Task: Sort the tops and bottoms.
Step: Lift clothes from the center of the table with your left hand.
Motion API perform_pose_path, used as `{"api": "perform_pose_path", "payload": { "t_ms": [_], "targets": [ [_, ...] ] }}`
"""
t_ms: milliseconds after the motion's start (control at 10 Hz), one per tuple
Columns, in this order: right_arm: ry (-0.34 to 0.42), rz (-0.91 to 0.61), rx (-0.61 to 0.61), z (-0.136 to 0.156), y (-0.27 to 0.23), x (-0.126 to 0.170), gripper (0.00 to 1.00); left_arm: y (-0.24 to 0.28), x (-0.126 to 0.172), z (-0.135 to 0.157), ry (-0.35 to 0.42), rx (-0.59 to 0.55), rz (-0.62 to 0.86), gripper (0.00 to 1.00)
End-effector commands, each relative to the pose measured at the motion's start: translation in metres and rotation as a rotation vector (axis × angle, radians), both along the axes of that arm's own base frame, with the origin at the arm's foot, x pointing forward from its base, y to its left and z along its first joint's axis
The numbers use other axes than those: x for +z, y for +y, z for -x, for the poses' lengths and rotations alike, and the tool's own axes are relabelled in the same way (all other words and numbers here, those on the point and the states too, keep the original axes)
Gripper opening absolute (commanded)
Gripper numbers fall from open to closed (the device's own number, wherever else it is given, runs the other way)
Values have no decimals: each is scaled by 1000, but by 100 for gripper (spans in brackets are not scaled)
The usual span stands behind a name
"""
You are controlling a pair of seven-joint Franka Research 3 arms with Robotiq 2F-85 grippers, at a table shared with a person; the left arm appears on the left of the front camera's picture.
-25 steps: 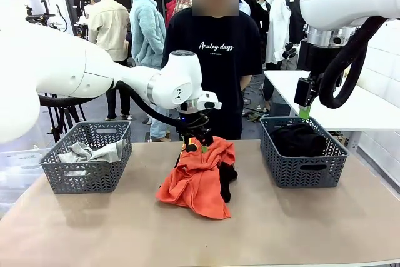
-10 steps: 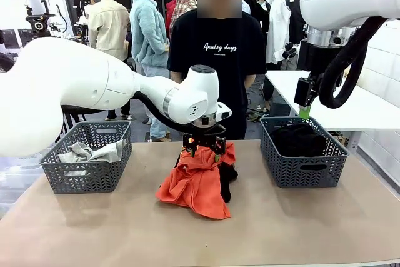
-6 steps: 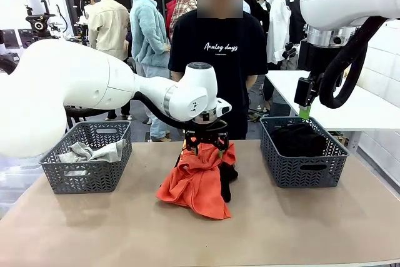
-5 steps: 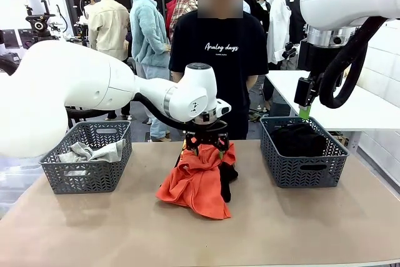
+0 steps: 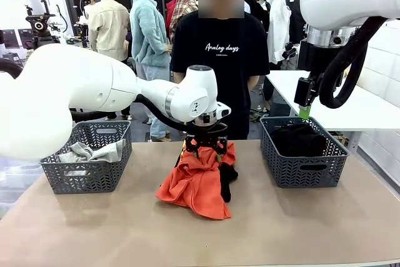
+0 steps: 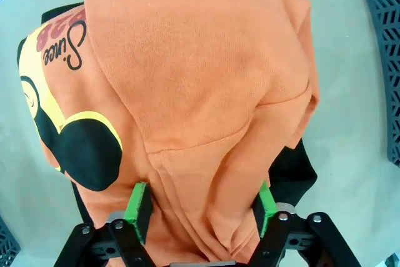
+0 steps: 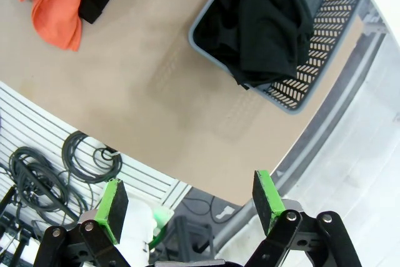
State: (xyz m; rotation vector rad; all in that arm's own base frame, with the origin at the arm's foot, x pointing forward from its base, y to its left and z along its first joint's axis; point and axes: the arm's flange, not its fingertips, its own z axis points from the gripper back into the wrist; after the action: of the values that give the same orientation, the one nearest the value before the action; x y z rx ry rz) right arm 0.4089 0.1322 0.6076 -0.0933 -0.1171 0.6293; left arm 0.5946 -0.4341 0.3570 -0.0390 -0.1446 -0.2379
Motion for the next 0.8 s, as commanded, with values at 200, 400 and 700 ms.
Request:
{"api": "perform_pose_path", "payload": {
  "t_ms": [200, 400, 700],
  "targets": [
    [1, 20, -18, -1, 1, 2, 100, 3, -1, -6, 65, 25, 2, 0],
    [1, 20, -18, -1, 1, 2, 100, 9, 1, -6, 63, 47, 10, 0],
    [1, 20, -18, -1, 1, 2, 100, 9, 8, -3, 50, 55, 13, 0]
  ]
}}
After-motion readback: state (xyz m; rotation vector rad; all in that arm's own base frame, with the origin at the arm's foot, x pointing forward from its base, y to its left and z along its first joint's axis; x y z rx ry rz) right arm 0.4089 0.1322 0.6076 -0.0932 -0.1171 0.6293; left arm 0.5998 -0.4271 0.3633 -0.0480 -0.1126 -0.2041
